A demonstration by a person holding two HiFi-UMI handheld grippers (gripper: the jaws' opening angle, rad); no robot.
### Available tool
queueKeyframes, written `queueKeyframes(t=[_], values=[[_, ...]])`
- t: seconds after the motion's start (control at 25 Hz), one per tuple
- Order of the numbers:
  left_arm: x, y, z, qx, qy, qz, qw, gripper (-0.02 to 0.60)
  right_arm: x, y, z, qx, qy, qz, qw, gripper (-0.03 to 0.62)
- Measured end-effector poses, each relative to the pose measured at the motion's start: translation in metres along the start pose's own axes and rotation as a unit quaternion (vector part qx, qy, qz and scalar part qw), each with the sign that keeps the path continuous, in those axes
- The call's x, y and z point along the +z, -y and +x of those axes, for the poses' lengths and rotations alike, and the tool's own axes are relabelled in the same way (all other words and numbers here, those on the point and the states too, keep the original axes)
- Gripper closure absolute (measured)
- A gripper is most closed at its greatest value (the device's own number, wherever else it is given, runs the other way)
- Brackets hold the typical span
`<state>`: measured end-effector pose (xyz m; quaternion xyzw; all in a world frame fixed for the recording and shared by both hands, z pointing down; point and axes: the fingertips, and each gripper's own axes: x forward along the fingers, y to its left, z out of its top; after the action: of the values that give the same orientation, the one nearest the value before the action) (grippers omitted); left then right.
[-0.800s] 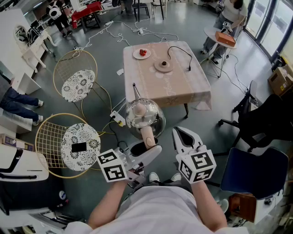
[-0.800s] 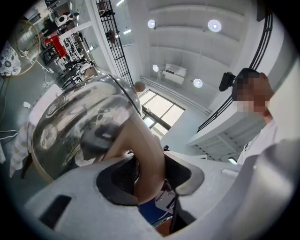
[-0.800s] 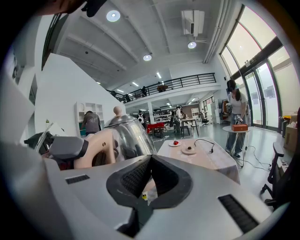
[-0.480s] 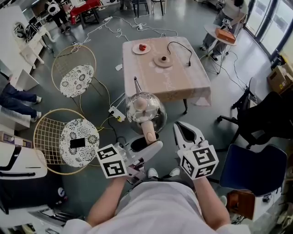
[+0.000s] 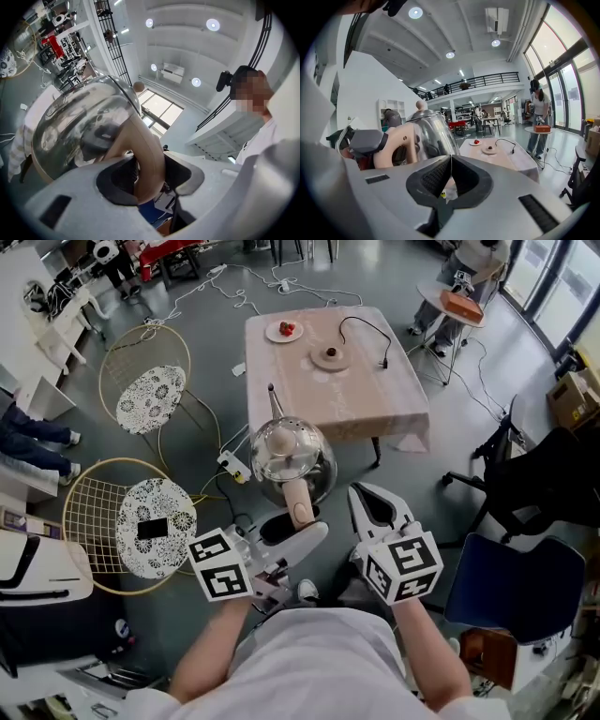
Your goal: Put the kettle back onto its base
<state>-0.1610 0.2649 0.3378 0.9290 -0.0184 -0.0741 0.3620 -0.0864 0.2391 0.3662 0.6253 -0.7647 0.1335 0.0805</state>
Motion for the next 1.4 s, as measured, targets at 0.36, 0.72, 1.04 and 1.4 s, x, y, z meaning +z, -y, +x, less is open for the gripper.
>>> queueKeyframes(t=[0.36,0.72,1.04,1.4], values=[[0.017,-0.025,0.051,0.019,0.017,-0.002,0.9997,0.414,0.006,0.053,0.026,0.024,0.0,0.011,1.0,0.589],[0.04,-0.06,0.13,0.038,0.036,-0.003,0.9986,0.414,0.018,0.135,0.058,0.042,-0.007,0.026,0.999,0.589],[0.052,-0.08,0.178,0.056,0.037,0.002,0.9977,0.413,0.03,0.181,0.08,0.063,-0.008,0.031,0.997,0.589],[0.061,-0.089,0.211,0.074,0.046,0.016,0.9961,0.413,0.045,0.21,0.094,0.096,-0.001,0.025,0.995,0.589]])
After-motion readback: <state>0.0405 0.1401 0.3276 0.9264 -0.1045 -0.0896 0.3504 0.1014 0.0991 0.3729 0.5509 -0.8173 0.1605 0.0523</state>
